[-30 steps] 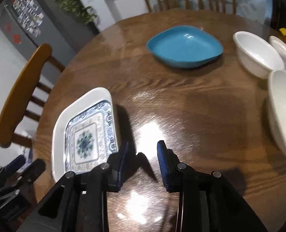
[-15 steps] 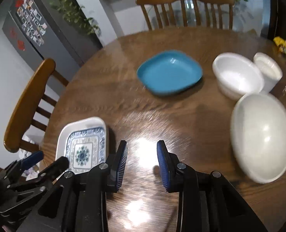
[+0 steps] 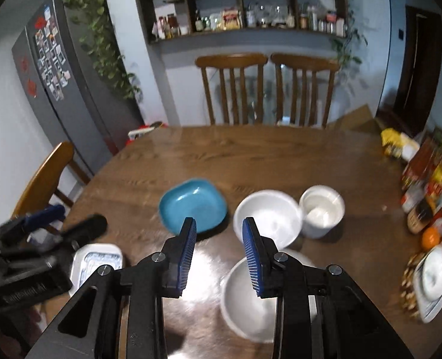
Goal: Organize plates and bowls
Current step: 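Move the left tool toward the teal shallow dish, then grasp the rim of the teal dish with the left tool and lift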
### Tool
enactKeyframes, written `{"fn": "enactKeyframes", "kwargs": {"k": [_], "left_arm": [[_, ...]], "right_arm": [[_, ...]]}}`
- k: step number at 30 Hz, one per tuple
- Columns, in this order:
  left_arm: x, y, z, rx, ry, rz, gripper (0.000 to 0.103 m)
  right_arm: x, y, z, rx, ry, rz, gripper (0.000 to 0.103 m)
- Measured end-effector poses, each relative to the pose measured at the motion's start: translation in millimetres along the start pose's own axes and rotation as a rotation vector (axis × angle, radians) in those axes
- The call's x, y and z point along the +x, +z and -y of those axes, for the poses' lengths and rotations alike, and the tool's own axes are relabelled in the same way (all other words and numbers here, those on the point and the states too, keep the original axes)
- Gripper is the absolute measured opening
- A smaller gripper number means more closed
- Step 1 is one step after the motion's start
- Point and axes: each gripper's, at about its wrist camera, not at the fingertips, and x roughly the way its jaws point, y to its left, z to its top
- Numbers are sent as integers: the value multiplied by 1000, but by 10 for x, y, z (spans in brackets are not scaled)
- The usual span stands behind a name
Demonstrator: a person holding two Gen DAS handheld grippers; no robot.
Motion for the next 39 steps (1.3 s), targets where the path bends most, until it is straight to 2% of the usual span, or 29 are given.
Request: {"fn": "enactKeyframes", "kwargs": {"k": [5, 13, 24, 39], "left_arm": [[172, 9, 30, -29, 35, -5, 88], [599, -134, -31, -93, 99, -77, 88], [1134, -361, -175, -156, 177, -168, 88], [1640, -537, -379, -182, 204, -267, 88]], "right_arm": [[104, 133, 49, -38, 15, 1, 34], [583, 151, 36, -96, 67, -86, 34], [1157, 95, -78, -180, 124, -161, 34], [1837, 29, -125, -222, 92, -272, 34]]}}
